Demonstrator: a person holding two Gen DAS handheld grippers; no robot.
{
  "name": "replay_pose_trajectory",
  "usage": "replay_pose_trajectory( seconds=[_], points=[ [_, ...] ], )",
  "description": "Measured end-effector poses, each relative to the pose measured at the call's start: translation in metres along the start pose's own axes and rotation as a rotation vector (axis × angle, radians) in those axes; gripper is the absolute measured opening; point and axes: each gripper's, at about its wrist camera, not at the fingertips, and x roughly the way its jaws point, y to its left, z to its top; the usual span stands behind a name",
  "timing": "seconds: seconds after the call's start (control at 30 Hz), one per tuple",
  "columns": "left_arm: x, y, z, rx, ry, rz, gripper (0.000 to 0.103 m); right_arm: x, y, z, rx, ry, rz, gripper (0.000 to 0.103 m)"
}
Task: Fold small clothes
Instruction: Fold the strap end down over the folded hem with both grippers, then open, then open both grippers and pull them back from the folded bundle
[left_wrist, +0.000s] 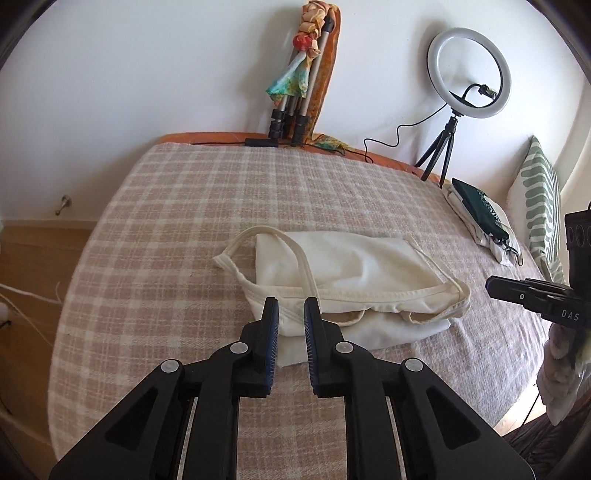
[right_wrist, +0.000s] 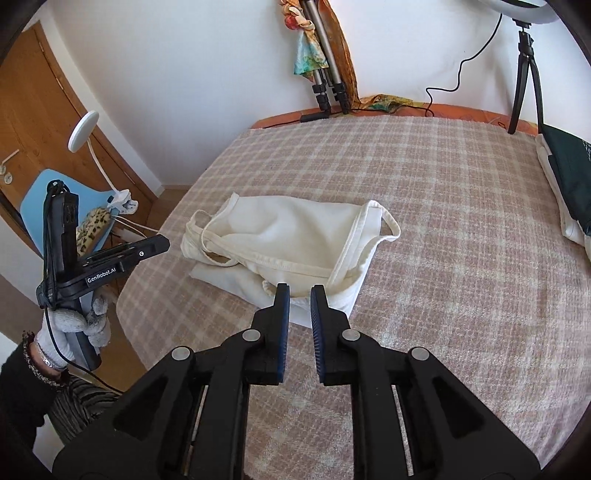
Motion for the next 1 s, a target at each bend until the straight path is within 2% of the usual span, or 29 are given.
replay_pose_trajectory(
  seconds=[0.17,0.23,0.47,0.63,0.8,0.87,1.0],
  points=[
    [0.033,-0.027,0.032,0.064,0.046,0.003,0.012,0.037,0.003,0.022,0.022,0.039,0.032,0.013],
    [0.052,-0.032,0.041,0.079,0.088,-0.005,0.012,0.051,0.002,0.027,0.034,0.061,0.035,0.013],
    [0.104,-0.023,0.04,0.073,0.267,0.004,0.012,0.078,-0.012,0.019,0.048,0.147,-0.007,0.013],
    [0.089,-0.017,0.005,0.106,0.337,-0.012,0.012,0.068,-0.012,0.007,0.019,0.177,-0.015,0.013],
    [0.056,-0.011,-0.031,0.138,0.329,-0.001,0.013,0.057,-0.006,-0.02,-0.023,0.226,-0.027,0.013],
    [0.045,-0.006,-0.035,0.137,0.293,0.032,0.013,0.055,-0.001,-0.03,-0.06,0.25,-0.064,0.013],
    [0.024,0.004,-0.046,0.116,0.273,0.033,0.013,0.044,0.0,-0.044,-0.054,0.302,-0.081,0.013]
  ],
)
